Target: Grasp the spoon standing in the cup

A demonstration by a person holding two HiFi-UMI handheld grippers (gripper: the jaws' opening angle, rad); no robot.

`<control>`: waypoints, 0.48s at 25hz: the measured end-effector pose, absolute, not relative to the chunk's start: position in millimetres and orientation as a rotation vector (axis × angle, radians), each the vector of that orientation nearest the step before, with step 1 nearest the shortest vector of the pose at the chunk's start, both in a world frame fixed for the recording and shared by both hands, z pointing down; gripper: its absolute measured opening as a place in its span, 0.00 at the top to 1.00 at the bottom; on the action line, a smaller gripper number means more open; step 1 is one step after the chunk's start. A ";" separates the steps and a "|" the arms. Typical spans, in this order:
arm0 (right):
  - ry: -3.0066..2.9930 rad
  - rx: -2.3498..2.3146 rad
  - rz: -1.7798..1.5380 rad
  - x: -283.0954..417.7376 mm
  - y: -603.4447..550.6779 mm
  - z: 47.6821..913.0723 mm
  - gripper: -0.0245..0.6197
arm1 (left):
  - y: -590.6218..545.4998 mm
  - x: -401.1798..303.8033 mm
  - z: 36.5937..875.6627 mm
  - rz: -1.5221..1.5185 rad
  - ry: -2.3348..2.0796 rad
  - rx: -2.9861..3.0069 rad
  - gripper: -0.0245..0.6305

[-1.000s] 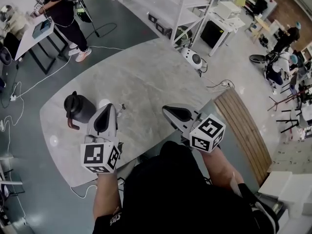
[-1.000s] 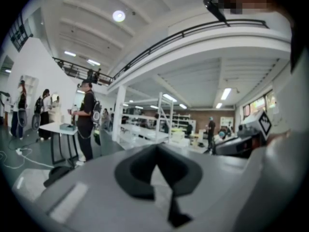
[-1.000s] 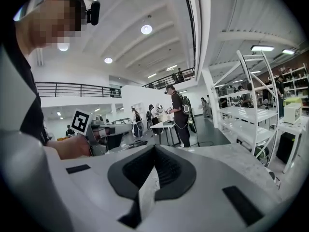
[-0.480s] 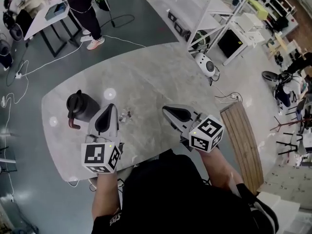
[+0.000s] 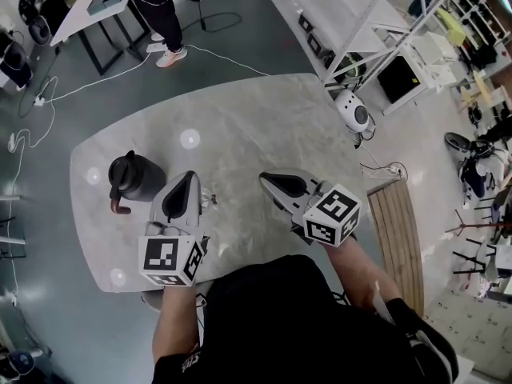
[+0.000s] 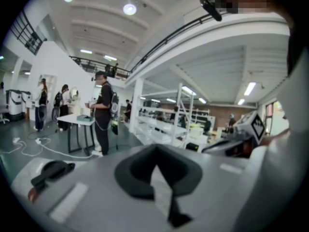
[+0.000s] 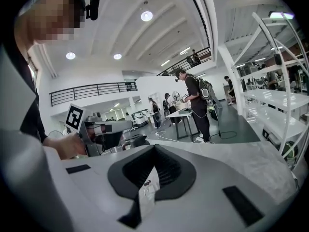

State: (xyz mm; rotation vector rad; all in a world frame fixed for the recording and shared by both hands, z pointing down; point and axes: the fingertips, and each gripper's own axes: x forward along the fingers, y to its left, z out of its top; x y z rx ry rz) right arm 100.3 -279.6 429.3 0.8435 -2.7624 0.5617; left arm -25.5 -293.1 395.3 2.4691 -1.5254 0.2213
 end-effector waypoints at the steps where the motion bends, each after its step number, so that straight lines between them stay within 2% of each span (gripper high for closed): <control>1: -2.760 0.827 0.568 98.3 -281.9 433.5 0.97 | -295.6 -25.8 396.8 0.224 -1.529 2.463 0.95; 12: -2.697 0.700 0.647 75.4 -300.6 484.3 0.97 | -296.6 -25.9 415.9 0.266 -1.538 2.401 0.95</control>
